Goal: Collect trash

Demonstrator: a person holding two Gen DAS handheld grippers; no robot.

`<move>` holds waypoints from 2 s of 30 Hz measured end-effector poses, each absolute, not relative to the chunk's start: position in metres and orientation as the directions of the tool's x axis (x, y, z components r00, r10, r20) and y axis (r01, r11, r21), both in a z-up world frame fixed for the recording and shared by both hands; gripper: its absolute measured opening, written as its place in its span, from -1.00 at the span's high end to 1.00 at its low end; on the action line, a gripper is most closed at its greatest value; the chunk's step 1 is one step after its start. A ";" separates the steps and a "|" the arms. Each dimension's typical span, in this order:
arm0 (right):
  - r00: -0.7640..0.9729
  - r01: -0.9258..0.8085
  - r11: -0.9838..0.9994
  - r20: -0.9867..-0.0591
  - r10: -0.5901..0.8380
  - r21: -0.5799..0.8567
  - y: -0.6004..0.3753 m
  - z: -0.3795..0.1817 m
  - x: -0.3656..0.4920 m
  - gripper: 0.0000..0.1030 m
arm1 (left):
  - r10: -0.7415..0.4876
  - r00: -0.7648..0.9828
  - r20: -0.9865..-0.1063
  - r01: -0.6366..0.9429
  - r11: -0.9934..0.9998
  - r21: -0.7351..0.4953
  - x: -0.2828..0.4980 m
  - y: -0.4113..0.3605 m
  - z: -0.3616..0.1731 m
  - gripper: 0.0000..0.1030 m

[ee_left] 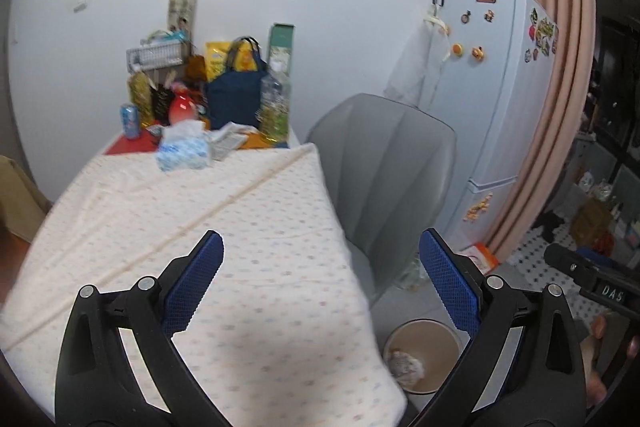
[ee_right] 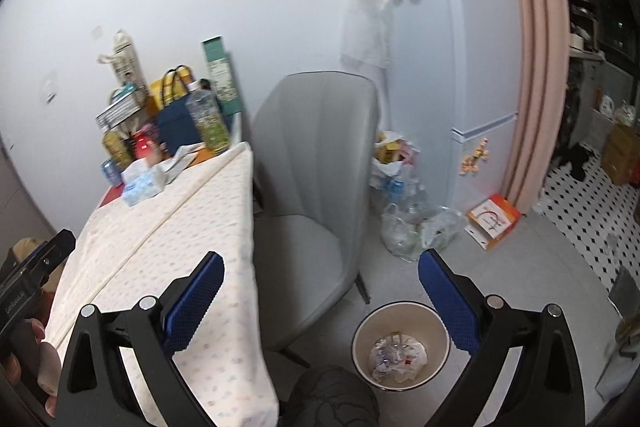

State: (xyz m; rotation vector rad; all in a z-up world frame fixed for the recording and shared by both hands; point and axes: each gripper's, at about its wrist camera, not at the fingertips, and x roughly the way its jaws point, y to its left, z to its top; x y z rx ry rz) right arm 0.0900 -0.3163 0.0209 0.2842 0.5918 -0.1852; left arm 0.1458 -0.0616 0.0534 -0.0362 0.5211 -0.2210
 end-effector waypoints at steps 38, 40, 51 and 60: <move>0.862 -0.006 0.991 -0.501 0.075 0.137 -0.201 0.037 -0.008 -0.85 | -0.032 0.903 -0.428 -0.006 0.996 -0.087 -0.006 0.046 0.059 -0.89; 0.863 -0.008 0.991 -0.500 0.075 0.134 -0.198 0.036 -0.009 -0.85 | -0.027 0.905 -0.424 -0.012 0.996 -0.088 -0.008 0.048 0.060 -0.89; 0.864 -0.003 0.991 -0.499 0.069 0.132 -0.195 0.035 -0.009 -0.85 | -0.025 0.911 -0.412 -0.013 0.996 -0.089 -0.012 0.051 0.059 -0.89; 0.862 -0.016 0.991 -0.500 0.082 0.136 -0.192 0.031 -0.006 -0.85 | -0.019 0.908 -0.419 -0.018 0.996 -0.084 -0.010 0.051 0.057 -0.89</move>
